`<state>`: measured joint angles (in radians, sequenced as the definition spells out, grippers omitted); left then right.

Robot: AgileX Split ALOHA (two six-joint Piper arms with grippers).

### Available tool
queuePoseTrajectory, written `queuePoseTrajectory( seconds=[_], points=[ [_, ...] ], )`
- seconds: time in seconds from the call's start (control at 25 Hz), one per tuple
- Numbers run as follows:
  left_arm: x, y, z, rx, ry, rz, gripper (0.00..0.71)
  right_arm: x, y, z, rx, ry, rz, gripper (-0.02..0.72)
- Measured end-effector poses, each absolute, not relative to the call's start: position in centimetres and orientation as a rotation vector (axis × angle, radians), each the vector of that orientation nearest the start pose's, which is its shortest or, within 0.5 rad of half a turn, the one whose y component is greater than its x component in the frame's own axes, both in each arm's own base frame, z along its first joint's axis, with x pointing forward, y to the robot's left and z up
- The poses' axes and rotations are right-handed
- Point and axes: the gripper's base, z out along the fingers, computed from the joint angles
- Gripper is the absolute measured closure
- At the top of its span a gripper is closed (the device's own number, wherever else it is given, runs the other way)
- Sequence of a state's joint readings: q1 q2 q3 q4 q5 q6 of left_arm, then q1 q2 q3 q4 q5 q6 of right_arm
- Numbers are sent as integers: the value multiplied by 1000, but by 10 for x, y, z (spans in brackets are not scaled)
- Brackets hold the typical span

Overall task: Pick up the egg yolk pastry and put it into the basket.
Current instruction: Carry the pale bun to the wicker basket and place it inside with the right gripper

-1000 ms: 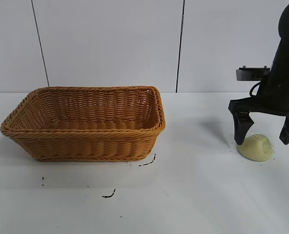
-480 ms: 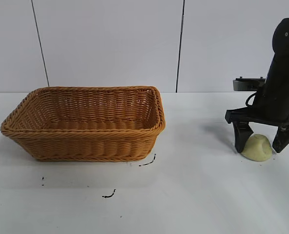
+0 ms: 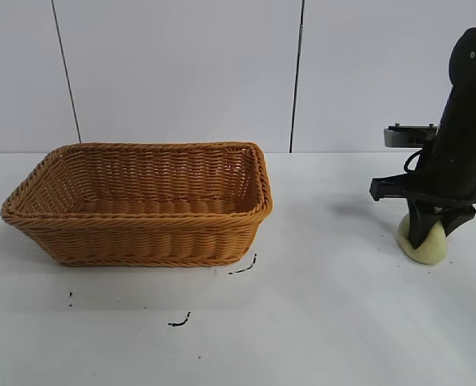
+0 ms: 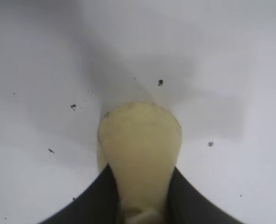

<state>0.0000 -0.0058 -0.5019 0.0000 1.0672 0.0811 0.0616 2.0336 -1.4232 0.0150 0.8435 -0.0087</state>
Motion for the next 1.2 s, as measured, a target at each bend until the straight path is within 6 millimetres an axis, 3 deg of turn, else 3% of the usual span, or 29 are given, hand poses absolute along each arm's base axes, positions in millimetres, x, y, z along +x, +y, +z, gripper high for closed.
queuePoseTrajectory(
  seconds=[0.16,0.28,0.44,0.6,0.88,1.2],
  points=[
    [-6,0,277,83,2042,51,14,412,26,221,-90,2847,30,577],
    [-6,0,277,83,2042,51,14,417,27,252,-90,2794,33,580],
    [-6,0,277,83,2042,51,14,422,28,274,-95,2756,33,582],
    [-6,0,277,83,2042,51,14,423,44,281,-146,2728,40,582],
    [-6,0,277,83,2042,51,14,416,104,283,-334,2666,87,582],
    [-6,0,277,83,2042,51,14,396,197,285,-574,2495,195,583]
  ],
)
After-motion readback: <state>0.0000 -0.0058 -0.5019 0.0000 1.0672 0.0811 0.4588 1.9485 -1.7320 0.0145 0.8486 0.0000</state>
